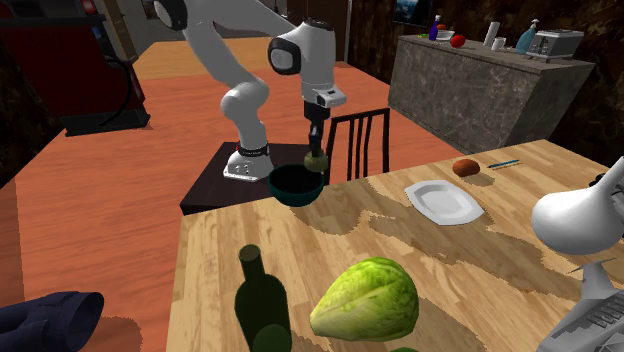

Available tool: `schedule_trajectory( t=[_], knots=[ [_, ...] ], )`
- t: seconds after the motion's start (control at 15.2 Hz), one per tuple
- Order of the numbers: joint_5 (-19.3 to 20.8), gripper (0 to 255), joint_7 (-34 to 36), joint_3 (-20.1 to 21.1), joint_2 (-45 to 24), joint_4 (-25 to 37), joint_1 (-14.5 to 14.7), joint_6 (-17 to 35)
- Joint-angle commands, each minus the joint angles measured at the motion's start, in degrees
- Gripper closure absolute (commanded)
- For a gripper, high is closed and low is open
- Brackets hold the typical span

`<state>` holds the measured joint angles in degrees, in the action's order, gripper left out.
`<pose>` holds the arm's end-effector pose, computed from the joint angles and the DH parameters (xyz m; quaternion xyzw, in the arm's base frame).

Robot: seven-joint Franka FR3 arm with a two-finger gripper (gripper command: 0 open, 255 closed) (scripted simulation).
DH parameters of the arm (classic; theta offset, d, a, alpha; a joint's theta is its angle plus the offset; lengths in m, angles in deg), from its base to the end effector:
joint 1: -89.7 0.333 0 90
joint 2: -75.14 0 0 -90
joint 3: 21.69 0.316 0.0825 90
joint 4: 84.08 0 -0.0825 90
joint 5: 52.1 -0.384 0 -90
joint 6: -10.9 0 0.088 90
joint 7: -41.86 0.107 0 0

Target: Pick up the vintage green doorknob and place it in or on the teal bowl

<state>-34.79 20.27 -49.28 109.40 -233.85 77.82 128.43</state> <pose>0.2797 -0.2469 0.4204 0.9989 -0.0475 -0.0010 0.0013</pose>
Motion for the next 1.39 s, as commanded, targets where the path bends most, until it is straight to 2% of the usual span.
schedule_trajectory(
  t=[0.0, 0.4, 1.32],
  knots=[
    [1.9, 255, -0.9, -0.1, 4.8, -3.0, -2.4, -1.7],
    [7.0, 255, -5.6, -1.1, 19.7, -10.3, -10.9, -9.4],
    [12.3, 255, -4.9, -6.6, 13.4, -18.2, -12.2, 4.5]
  ],
)
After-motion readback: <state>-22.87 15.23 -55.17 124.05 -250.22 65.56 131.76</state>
